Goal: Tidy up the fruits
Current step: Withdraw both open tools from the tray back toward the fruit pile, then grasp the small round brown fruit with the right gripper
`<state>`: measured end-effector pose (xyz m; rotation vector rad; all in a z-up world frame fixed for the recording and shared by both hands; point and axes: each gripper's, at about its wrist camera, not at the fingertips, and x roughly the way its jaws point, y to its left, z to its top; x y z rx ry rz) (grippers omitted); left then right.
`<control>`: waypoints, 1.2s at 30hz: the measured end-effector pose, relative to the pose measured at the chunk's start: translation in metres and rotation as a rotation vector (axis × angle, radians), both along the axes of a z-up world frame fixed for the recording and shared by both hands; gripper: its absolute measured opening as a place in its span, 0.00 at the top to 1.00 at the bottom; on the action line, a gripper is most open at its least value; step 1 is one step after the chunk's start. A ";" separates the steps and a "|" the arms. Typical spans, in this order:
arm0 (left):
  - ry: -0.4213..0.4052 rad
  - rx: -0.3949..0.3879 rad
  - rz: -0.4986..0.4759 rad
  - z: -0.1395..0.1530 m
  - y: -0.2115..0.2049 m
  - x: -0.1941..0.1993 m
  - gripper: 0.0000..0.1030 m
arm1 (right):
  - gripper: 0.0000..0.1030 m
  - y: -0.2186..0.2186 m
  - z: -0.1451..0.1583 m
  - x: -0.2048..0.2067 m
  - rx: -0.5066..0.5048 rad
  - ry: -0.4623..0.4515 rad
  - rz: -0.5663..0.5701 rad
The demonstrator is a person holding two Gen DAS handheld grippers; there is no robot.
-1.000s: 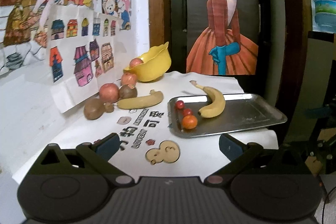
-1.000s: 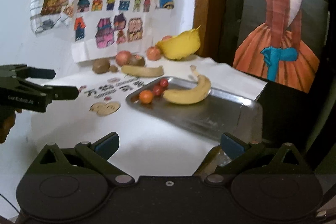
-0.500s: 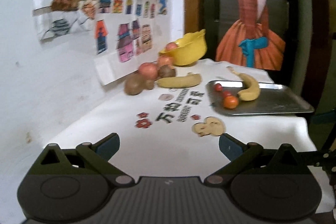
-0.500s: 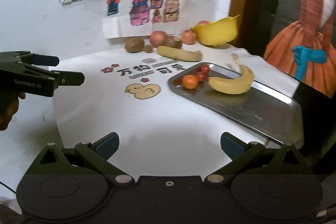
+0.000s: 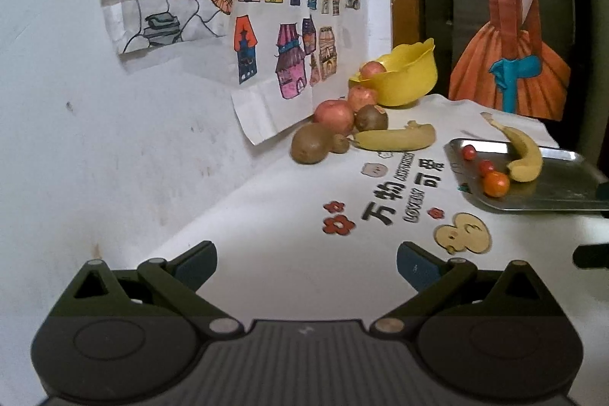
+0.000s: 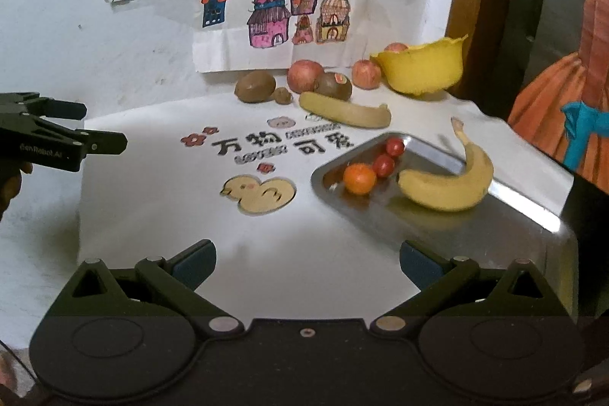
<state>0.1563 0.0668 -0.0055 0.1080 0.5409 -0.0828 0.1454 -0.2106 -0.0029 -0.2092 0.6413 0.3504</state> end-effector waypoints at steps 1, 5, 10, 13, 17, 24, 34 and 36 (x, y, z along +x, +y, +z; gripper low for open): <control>0.001 0.015 0.002 0.000 0.000 0.005 0.00 | 0.01 0.000 0.001 0.006 -0.009 -0.004 0.001; 0.000 0.057 0.005 0.000 -0.001 0.026 0.00 | 0.01 -0.002 0.006 0.028 -0.040 -0.026 0.019; -0.012 0.067 0.003 0.002 -0.002 0.056 0.00 | 0.01 -0.003 0.016 0.062 -0.051 -0.056 0.048; -0.029 0.062 -0.011 0.001 -0.003 0.076 0.00 | 0.01 -0.002 0.022 0.084 -0.005 -0.057 0.083; -0.056 0.047 -0.060 -0.001 -0.005 0.100 0.00 | 0.01 0.008 0.022 0.120 0.005 -0.066 0.159; -0.049 0.038 -0.096 -0.007 -0.012 0.140 0.00 | 0.04 0.027 0.013 0.186 -0.064 -0.085 0.230; 0.012 0.040 -0.126 -0.026 -0.017 0.185 0.01 | 0.26 0.072 -0.007 0.240 -0.123 -0.096 0.428; 0.019 0.018 -0.112 -0.028 -0.014 0.190 0.03 | 0.34 0.082 -0.010 0.246 -0.131 -0.089 0.445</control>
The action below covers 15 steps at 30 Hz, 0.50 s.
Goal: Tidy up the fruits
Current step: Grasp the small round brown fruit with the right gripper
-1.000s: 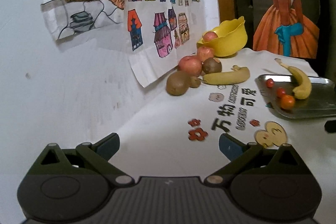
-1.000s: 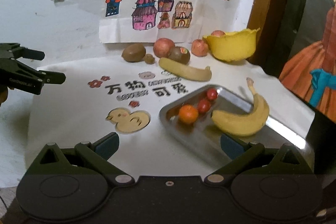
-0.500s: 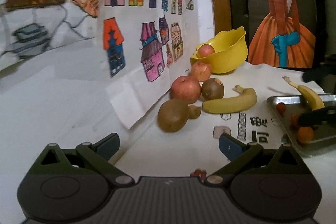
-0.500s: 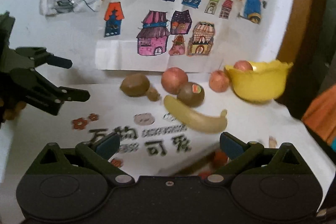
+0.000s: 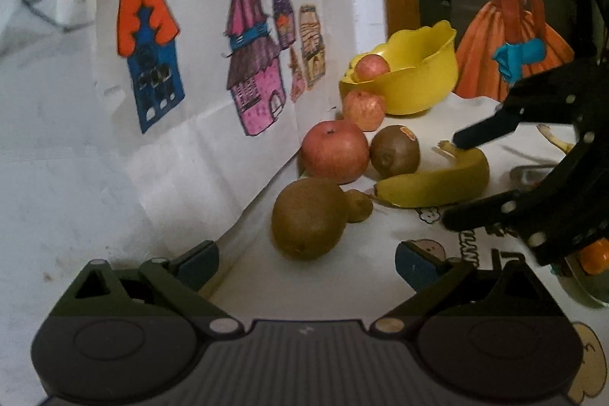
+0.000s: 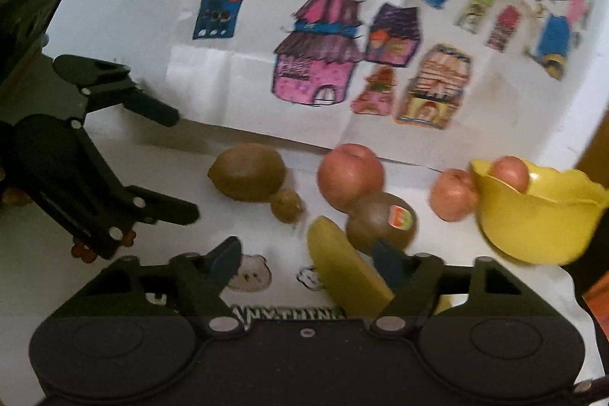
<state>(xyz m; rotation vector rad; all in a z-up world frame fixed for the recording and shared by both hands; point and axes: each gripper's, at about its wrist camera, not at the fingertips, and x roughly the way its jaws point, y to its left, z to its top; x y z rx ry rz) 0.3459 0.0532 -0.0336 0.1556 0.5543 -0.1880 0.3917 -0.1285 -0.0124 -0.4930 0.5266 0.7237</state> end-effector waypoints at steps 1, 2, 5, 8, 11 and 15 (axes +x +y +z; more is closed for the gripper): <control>0.003 -0.009 0.006 -0.001 0.002 0.001 0.05 | 0.37 0.005 -0.002 0.003 -0.008 0.003 0.009; 0.004 -0.018 0.010 -0.001 0.004 0.002 0.06 | 0.38 0.009 -0.004 0.006 -0.017 0.003 0.016; 0.001 -0.035 0.025 -0.002 0.009 0.004 0.10 | 0.42 0.020 -0.011 0.017 -0.047 0.005 0.033; 0.003 -0.058 0.037 -0.002 0.013 0.004 0.12 | 0.47 0.028 -0.017 0.028 -0.057 0.025 0.038; -0.004 -0.058 0.037 -0.002 0.015 0.002 0.12 | 0.48 0.036 -0.020 0.036 -0.056 0.025 0.049; -0.010 -0.075 0.040 0.000 0.018 0.003 0.14 | 0.49 0.043 -0.023 0.047 -0.034 0.039 0.063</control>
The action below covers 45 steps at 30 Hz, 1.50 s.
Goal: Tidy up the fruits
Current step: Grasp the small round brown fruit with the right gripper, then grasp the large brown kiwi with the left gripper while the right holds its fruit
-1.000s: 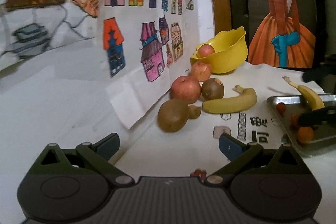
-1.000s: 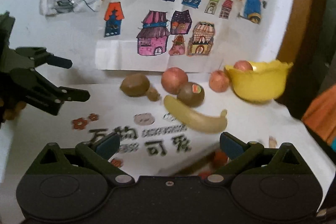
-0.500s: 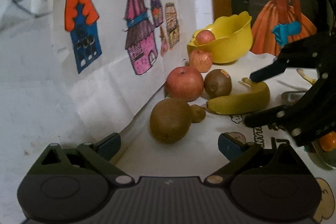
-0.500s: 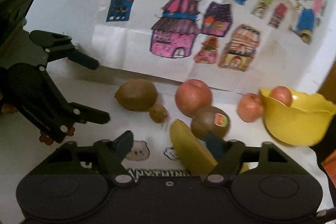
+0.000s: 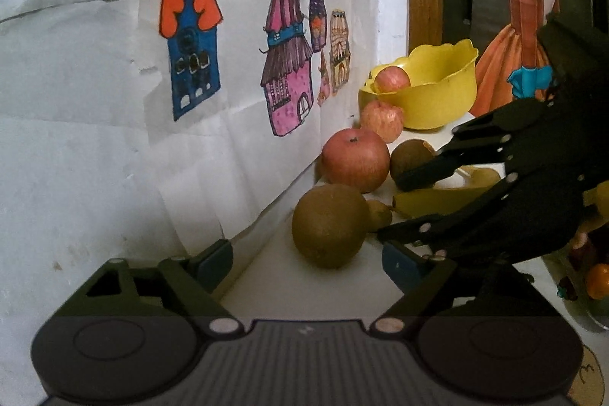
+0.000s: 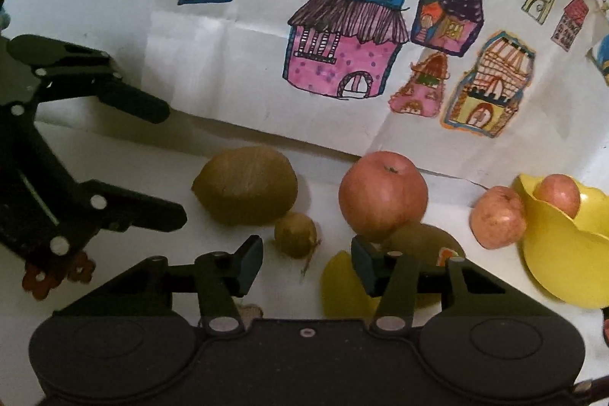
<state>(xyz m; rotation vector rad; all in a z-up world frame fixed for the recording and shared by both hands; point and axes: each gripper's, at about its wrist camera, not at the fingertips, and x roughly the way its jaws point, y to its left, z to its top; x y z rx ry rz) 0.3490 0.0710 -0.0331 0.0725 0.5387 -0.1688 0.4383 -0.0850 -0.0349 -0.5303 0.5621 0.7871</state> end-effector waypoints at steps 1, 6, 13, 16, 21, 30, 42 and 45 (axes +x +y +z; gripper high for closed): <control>-0.001 -0.006 0.000 0.000 0.000 0.000 0.14 | 0.50 0.002 -0.001 0.001 -0.001 -0.002 0.008; -0.003 -0.012 -0.005 0.000 0.000 0.001 0.14 | 0.60 0.009 -0.008 0.007 -0.023 -0.016 0.033; -0.001 -0.020 -0.006 0.000 -0.001 0.002 0.14 | 0.71 0.003 -0.006 -0.003 -0.023 -0.015 0.019; 0.001 -0.017 -0.013 -0.001 -0.005 0.003 0.15 | 0.71 -0.010 0.005 -0.020 -0.005 -0.035 0.010; 0.009 0.009 -0.022 -0.003 -0.018 0.015 0.18 | 0.71 -0.034 0.022 -0.051 0.004 -0.071 0.009; 0.065 0.012 0.006 -0.011 -0.033 0.044 0.25 | 0.71 -0.055 0.037 -0.083 0.008 -0.085 -0.008; 0.093 0.015 0.046 -0.015 -0.032 0.049 0.42 | 0.71 -0.070 0.043 -0.103 0.023 -0.083 -0.026; 0.095 0.001 0.037 -0.014 -0.033 0.043 0.42 | 0.71 -0.074 0.045 -0.108 0.028 -0.082 -0.040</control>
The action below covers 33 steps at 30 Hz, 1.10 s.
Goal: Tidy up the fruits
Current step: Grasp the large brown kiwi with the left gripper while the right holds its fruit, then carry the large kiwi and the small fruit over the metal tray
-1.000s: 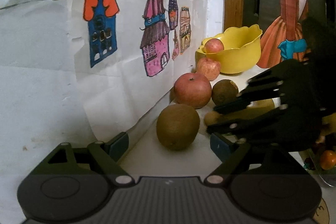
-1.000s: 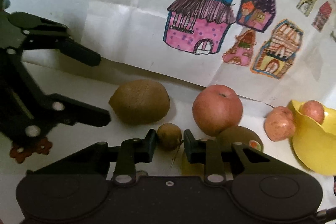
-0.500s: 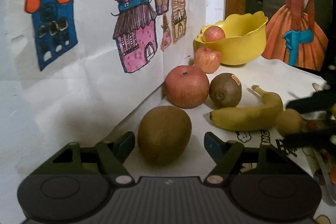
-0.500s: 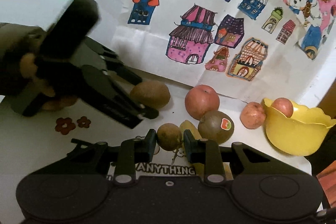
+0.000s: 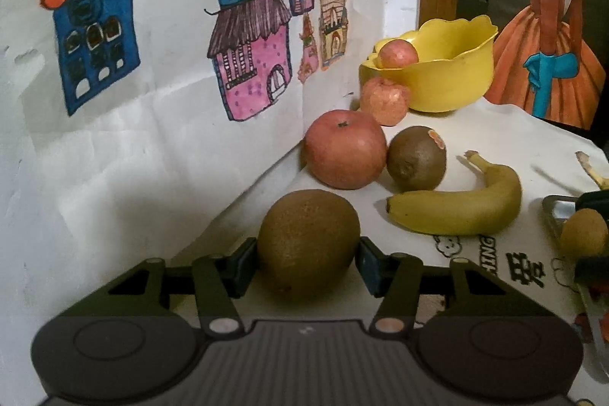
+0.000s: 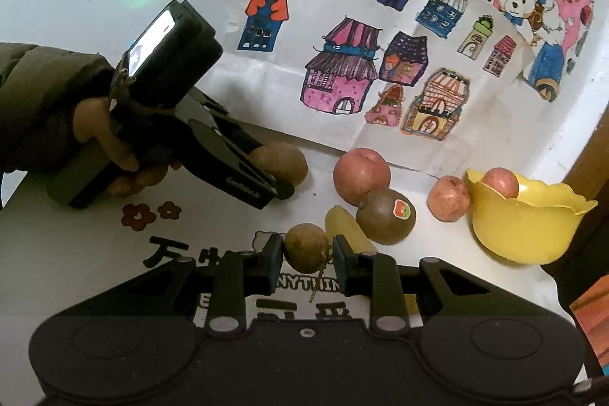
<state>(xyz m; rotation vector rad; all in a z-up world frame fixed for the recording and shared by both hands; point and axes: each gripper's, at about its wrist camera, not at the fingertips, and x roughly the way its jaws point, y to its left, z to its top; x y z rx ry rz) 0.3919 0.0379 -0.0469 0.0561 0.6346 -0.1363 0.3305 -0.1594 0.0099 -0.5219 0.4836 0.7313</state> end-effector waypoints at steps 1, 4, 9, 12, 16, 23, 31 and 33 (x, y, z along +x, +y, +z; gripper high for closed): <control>0.000 -0.001 -0.003 0.000 -0.001 -0.002 0.42 | 0.71 -0.002 0.000 -0.002 0.001 0.001 -0.004; 0.001 0.001 -0.017 0.001 -0.004 -0.011 0.42 | 0.71 -0.009 0.001 -0.009 0.002 0.000 -0.020; 0.018 -0.013 -0.051 0.003 -0.013 -0.031 0.42 | 0.71 -0.026 0.004 -0.026 0.012 0.004 -0.057; 0.018 -0.025 -0.079 0.008 -0.022 -0.045 0.42 | 0.71 -0.040 0.007 -0.036 0.018 0.000 -0.084; 0.005 -0.044 -0.128 0.018 -0.038 -0.066 0.42 | 0.71 -0.063 0.013 -0.049 0.026 -0.012 -0.141; -0.022 -0.076 -0.244 0.037 -0.083 -0.099 0.42 | 0.70 -0.108 0.024 -0.073 0.046 -0.038 -0.247; -0.010 -0.095 -0.375 0.037 -0.145 -0.128 0.42 | 0.70 -0.155 0.027 -0.111 0.056 -0.055 -0.342; -0.002 -0.094 -0.403 0.034 -0.160 -0.134 0.42 | 0.70 -0.165 0.026 -0.119 0.058 -0.055 -0.360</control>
